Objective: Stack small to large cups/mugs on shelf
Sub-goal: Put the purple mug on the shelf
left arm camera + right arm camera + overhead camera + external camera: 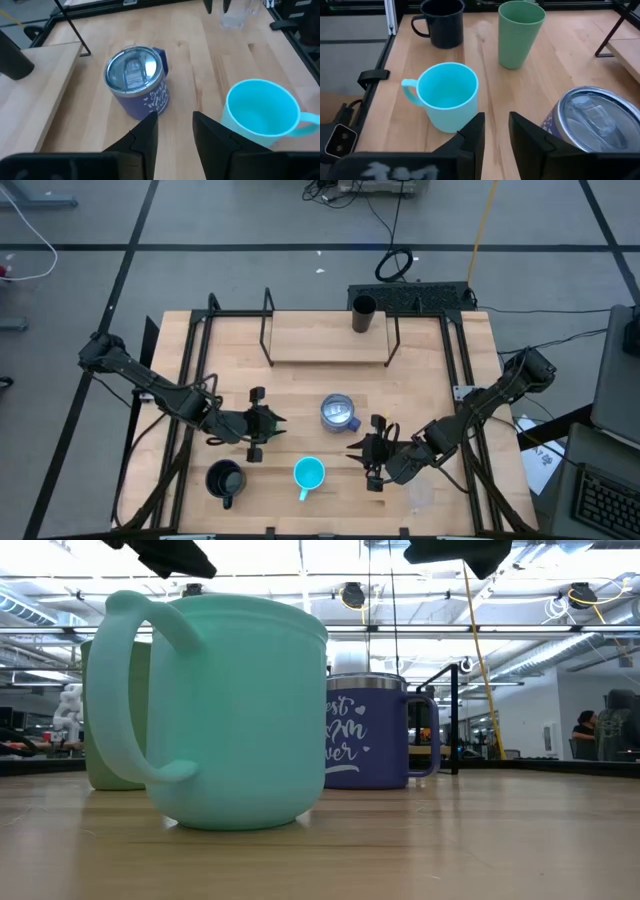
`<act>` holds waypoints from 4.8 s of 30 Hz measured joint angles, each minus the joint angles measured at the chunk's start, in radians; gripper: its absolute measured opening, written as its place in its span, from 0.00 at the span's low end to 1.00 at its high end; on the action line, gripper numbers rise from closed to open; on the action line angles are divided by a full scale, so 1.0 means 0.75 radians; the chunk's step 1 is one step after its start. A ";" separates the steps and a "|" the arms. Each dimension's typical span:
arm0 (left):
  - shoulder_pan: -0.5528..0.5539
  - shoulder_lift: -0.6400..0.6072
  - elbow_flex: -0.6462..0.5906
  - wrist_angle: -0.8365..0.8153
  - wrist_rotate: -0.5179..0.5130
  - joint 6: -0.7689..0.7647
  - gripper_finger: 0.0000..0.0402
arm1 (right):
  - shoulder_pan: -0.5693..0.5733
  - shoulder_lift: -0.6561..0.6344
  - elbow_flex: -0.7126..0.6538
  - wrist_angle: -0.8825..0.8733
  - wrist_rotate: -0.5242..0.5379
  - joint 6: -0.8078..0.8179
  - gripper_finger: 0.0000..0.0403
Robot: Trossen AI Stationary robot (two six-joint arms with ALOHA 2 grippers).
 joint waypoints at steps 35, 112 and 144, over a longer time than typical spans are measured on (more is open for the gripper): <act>0.018 -0.052 0.001 0.028 -0.014 0.185 0.31 | 0.141 0.000 -0.076 -0.037 0.301 0.435 0.53; 0.074 -0.050 0.000 0.080 -0.021 0.247 0.31 | -0.300 0.119 -0.634 0.834 0.158 0.161 0.41; 0.074 -0.050 0.000 0.110 -0.021 0.231 0.31 | -0.307 0.078 -0.634 1.143 0.184 -0.024 0.21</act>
